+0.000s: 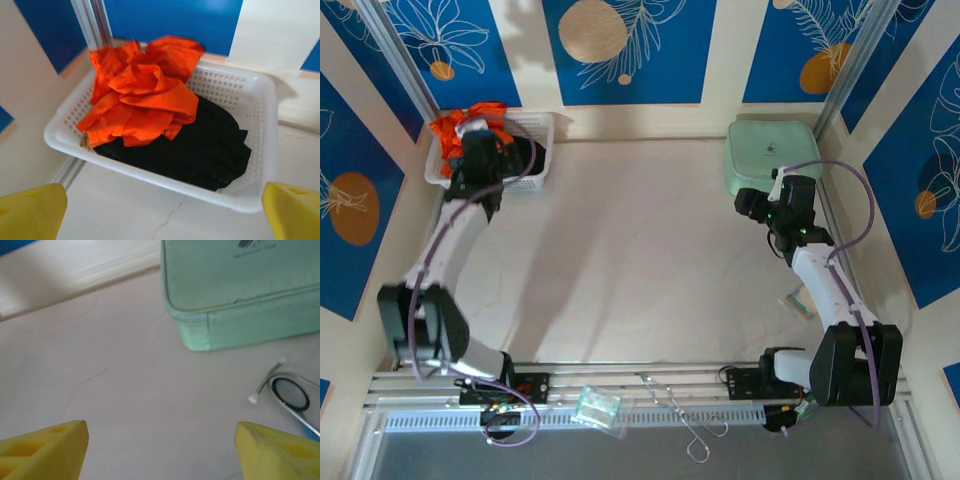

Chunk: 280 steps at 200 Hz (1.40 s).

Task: Fold and stack the t-shirts

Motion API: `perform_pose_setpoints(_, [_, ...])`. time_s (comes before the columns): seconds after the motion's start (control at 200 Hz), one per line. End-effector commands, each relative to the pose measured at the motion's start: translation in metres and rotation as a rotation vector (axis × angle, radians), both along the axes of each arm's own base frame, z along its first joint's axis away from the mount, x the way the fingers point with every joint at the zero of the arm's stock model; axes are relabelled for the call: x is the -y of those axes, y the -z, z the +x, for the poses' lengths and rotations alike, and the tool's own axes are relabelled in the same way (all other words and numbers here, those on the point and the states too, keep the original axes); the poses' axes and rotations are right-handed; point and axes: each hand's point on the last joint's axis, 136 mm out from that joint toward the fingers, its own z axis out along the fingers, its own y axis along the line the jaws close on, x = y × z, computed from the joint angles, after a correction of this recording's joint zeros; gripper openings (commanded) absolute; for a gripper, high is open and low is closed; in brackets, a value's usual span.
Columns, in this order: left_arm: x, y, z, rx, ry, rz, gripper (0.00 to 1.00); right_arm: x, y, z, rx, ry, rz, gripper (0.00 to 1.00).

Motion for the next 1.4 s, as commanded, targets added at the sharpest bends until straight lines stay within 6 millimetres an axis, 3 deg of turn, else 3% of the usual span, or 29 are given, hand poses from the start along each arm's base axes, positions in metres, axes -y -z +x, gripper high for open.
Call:
perform_pose_setpoints(0.0, [-0.021, 0.059, 0.007, -0.275, -0.023, -0.069, 1.00, -0.017, -0.003, -0.012, -0.075, -0.056, 0.056, 0.77])
perform_pose_setpoints(0.125, [-0.046, 0.071, 0.042, -0.270, -0.055, -0.131, 1.00, -0.021, -0.004, -0.015, -0.090, -0.073, 0.062, 0.78])
perform_pose_setpoints(0.315, [-0.075, 0.102, 0.075, -0.304, -0.085, -0.152, 1.00, -0.025, 0.001, -0.015, -0.107, -0.085, 0.067, 0.78])
perform_pose_setpoints(0.49, [-0.095, 0.137, 0.098, -0.344, -0.098, -0.176, 1.00, -0.031, 0.002, -0.011, -0.124, -0.106, 0.068, 0.80])
perform_pose_setpoints(0.856, [-0.124, 0.168, 0.129, -0.329, -0.112, -0.205, 1.00, -0.044, 0.011, -0.006, -0.173, -0.133, 0.029, 0.79])
perform_pose_setpoints(0.951, [-0.125, 0.169, 0.130, -0.326, -0.116, -0.207, 0.84, -0.048, 0.010, -0.004, -0.177, -0.140, 0.022, 0.77])
perform_pose_setpoints(0.996, [-0.125, 0.165, 0.131, -0.314, -0.109, -0.210, 0.71, -0.050, 0.009, -0.003, -0.178, -0.144, 0.020, 0.76])
perform_pose_setpoints(1.046, [-0.122, 0.159, 0.131, -0.301, -0.099, -0.213, 0.48, -0.053, 0.007, -0.002, -0.179, -0.151, 0.015, 0.75])
perform_pose_setpoints(1.096, [-0.121, 0.150, 0.131, -0.281, -0.094, -0.216, 0.32, -0.057, 0.005, -0.002, -0.179, -0.158, 0.010, 0.75])
perform_pose_setpoints(1.191, [-0.117, 0.120, 0.129, -0.224, -0.075, -0.218, 0.00, -0.063, 0.001, -0.003, -0.174, -0.171, -0.001, 0.74])
perform_pose_setpoints(1.396, [-0.092, 0.018, 0.112, -0.075, 0.003, -0.224, 0.00, -0.079, -0.013, -0.008, -0.127, -0.216, -0.005, 0.74])
